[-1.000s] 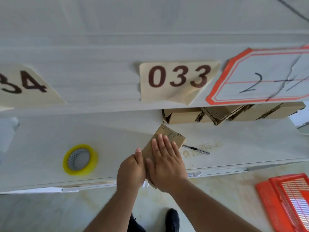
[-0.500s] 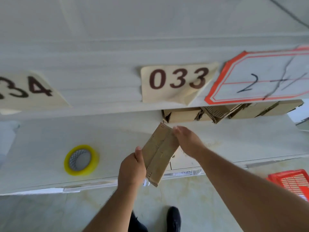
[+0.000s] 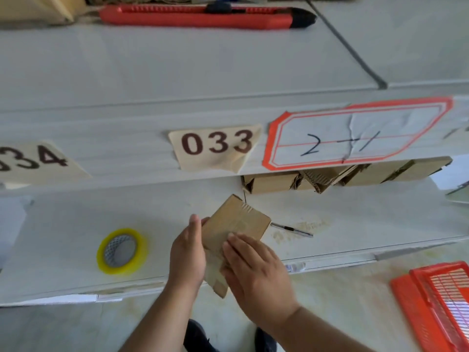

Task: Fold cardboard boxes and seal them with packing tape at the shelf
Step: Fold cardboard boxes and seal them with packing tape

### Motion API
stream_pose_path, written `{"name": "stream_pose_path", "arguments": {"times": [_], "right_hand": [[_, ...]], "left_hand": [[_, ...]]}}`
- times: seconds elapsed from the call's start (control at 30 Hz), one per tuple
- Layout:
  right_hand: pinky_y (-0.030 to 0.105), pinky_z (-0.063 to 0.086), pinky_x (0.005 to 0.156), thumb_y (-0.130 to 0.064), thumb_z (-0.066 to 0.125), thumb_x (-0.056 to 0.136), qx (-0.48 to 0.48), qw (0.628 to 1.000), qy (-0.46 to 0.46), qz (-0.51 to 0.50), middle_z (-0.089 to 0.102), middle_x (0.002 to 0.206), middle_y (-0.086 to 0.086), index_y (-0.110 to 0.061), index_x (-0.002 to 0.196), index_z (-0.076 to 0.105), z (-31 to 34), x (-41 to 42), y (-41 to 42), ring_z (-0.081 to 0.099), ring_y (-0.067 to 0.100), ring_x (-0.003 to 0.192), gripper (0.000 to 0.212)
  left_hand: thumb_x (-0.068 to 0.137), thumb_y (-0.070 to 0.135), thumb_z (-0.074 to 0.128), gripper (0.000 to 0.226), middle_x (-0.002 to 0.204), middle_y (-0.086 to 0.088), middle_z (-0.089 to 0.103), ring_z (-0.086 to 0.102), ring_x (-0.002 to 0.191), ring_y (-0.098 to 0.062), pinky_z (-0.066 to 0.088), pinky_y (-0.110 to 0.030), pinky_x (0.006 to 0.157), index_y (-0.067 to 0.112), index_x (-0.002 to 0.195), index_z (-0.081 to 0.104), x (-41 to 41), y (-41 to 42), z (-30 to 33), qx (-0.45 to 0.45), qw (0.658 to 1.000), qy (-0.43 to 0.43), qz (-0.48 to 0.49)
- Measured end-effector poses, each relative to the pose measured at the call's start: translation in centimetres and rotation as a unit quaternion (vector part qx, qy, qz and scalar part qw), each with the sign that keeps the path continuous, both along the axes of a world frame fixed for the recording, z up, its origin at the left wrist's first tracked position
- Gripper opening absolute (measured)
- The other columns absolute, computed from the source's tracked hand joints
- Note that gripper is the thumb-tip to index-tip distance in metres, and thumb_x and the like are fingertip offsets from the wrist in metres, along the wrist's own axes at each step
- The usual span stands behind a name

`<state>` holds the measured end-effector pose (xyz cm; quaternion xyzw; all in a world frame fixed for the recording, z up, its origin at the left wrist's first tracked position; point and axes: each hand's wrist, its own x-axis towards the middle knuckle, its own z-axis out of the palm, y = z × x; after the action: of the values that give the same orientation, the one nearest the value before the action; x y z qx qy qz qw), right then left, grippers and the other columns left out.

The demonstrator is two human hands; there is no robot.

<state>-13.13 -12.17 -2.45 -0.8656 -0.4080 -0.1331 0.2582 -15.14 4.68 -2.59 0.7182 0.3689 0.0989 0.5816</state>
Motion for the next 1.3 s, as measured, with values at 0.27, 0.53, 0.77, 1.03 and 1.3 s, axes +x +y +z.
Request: {"name": "stream_pose_path", "arguments": {"times": [0.27,0.53,0.77,1.03,1.3], "right_hand": [[0.045,0.015,0.125,-0.052,0.030,0.108,-0.173,0.981,0.080,0.034,0.031,0.169,0.004,-0.016,0.160,0.038,0.3,-0.9,2.6,0.019,0.020,0.159,0.063],[0.046,0.006,0.130,-0.075,0.008,0.100,-0.274,0.902,0.312,-0.118,0.003,0.175,0.007,-0.016,0.167,0.005,2.6,7.4,4.6,0.002,0.024,0.161,0.089],[0.026,0.050,0.084,-0.064,0.054,0.098,0.108,0.760,0.612,-0.192,0.069,0.123,-0.005,-0.030,0.129,0.062,1.6,3.9,0.1,0.065,0.010,0.111,0.046],[0.035,0.047,0.112,-0.069,0.053,0.094,0.082,0.913,0.380,-0.123,0.013,0.166,-0.030,-0.038,0.158,0.034,2.0,-0.6,-0.5,0.031,0.001,0.150,0.074],[0.044,0.037,0.121,-0.052,0.058,0.099,0.071,0.975,0.210,-0.033,0.016,0.172,-0.014,-0.020,0.157,0.042,1.0,-2.0,-3.7,0.017,0.019,0.160,0.068]], "left_hand": [[0.108,0.032,0.047,0.031,0.080,0.016,0.074,0.065,0.080,0.010,0.043,-0.005,0.063,0.033,0.090,0.072,-3.5,0.0,0.1,0.073,0.997,0.020,-0.012],[0.110,0.039,0.038,0.037,0.088,0.005,0.072,0.063,0.083,-0.004,0.044,-0.021,0.065,0.029,0.098,0.071,-3.4,0.0,-0.2,0.091,0.993,0.067,-0.025],[0.104,0.056,0.031,0.052,0.077,0.000,0.068,0.062,0.076,-0.012,0.044,-0.030,0.062,0.023,0.080,0.064,-3.9,-0.7,1.3,0.121,0.985,0.122,-0.024],[0.093,0.079,0.041,0.060,0.103,0.002,0.076,0.070,0.102,-0.022,0.056,-0.045,0.085,0.030,0.104,0.074,-3.2,-0.7,1.7,-0.065,0.998,0.013,-0.013],[0.082,0.074,0.065,0.052,0.116,0.010,0.077,0.072,0.109,-0.011,0.059,-0.054,0.093,0.039,0.120,0.073,-2.1,-0.9,6.3,-0.253,0.947,0.138,-0.139]]}}
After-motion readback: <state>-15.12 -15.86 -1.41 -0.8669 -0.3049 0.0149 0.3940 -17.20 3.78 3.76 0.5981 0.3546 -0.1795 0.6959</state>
